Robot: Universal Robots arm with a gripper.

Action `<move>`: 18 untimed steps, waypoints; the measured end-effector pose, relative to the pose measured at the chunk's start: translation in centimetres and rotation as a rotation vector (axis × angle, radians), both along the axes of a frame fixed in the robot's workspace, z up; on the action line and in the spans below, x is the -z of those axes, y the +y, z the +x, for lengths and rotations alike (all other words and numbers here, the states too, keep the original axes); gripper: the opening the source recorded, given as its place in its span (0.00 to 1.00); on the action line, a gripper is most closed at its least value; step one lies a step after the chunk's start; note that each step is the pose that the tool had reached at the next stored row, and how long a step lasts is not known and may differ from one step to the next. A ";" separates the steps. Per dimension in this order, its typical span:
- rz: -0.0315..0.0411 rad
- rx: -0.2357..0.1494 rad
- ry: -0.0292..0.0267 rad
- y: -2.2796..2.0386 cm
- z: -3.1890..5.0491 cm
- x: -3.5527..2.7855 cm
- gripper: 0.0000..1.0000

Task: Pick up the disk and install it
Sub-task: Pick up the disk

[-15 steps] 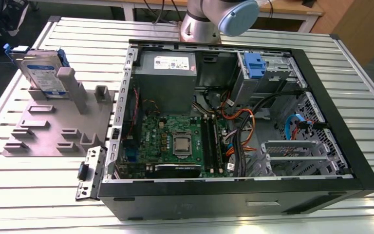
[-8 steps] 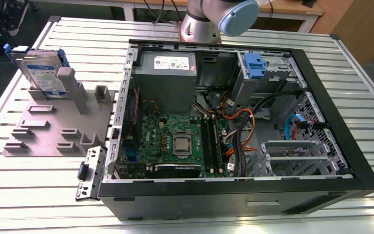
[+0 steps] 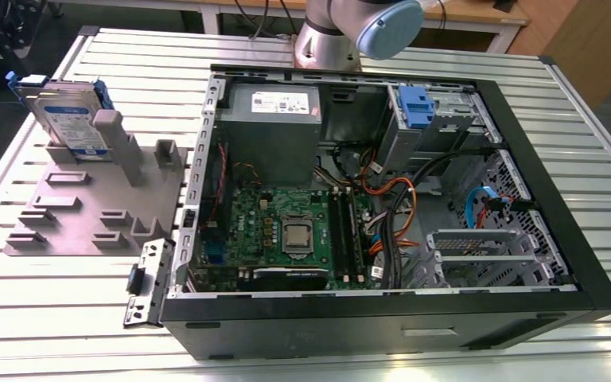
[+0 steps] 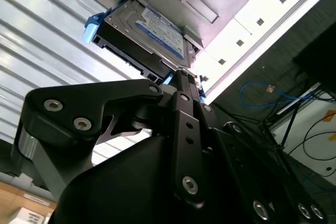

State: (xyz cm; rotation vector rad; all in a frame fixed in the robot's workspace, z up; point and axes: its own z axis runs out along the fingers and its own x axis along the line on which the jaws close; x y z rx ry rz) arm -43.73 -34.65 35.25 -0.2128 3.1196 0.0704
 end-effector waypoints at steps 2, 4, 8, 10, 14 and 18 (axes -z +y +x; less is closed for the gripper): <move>0.0000 -0.029 -0.0001 0.00 0.00 0.00 0.11; 0.0000 -0.061 0.0000 0.00 0.00 0.00 0.11; 0.0000 -0.119 -0.0001 0.00 0.00 0.01 0.11; 0.0000 -0.143 0.0000 0.00 0.00 0.01 0.11; 0.0000 -0.188 0.0000 0.00 0.00 0.01 0.11; 0.0000 -0.223 0.0000 0.00 0.00 0.02 0.11</move>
